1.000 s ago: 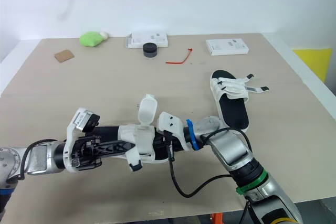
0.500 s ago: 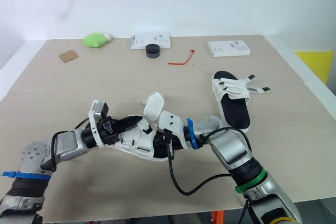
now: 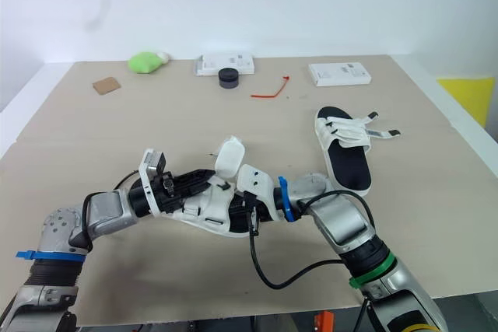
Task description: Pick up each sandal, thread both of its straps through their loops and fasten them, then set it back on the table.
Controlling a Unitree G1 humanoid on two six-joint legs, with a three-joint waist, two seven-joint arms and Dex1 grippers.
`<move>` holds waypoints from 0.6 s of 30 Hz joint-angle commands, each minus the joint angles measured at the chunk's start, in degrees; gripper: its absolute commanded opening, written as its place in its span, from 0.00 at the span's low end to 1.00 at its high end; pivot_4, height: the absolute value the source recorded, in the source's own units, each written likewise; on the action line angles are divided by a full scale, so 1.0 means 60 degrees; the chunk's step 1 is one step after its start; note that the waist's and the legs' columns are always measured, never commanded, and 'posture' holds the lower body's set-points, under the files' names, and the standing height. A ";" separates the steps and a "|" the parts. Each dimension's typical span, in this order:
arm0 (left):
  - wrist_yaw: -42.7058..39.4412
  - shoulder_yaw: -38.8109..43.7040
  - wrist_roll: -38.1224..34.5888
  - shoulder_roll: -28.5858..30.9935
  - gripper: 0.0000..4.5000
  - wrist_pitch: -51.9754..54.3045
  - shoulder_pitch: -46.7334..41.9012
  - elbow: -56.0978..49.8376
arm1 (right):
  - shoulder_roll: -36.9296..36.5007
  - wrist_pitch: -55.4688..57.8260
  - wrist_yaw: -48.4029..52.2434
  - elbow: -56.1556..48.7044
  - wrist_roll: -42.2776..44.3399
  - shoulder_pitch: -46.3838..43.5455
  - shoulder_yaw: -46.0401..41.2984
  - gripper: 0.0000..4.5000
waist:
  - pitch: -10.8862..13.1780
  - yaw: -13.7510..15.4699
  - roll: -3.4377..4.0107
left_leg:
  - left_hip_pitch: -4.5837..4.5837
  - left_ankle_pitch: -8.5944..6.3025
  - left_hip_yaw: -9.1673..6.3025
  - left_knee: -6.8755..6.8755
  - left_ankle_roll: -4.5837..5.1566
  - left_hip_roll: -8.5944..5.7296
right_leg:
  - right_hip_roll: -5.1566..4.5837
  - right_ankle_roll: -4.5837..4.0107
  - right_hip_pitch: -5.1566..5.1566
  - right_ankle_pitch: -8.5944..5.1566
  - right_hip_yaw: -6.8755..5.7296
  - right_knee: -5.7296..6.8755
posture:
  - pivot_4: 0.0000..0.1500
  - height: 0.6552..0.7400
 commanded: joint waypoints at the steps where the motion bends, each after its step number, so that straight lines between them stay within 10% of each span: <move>1: 0.0065 -0.0010 0.0013 0.0158 0.60 0.0118 -0.0196 0.0440 | 0.0040 0.0141 -0.0020 0.0244 -0.0178 0.0253 0.0441 0.00 | 0.0000 0.0002 0.0000 | 0.0000 0.0000 -0.0001 0.0000 0.0000 0.0000 | 0.0000 0.0000 0.0000 0.0000 -0.0001 0.0000 | 1.00 1.00; 3: -0.0073 0.0141 0.0013 0.0119 0.78 0.0230 -0.0339 0.0607 | 0.0042 0.0121 -0.0008 0.0263 -0.0187 0.0244 0.0452 0.00 | 0.0000 0.0001 0.0000 | 0.0000 0.0000 -0.0001 0.0000 0.0000 0.0000 | 0.0000 0.0000 0.0000 0.0000 -0.0001 0.0000 | 1.00 1.00; 18: -0.1087 0.0860 0.0013 0.0040 0.78 0.0883 -0.2291 0.1652 | 0.0161 -0.0033 0.0034 0.0425 -0.0254 0.0213 0.0524 0.00 | 0.0030 -0.0001 -0.0048 | -0.0036 0.0005 -0.0002 -0.0005 -0.0009 -0.0004 | 0.0000 0.0006 -0.0035 0.0003 -0.0001 -0.0008 | 1.00 1.00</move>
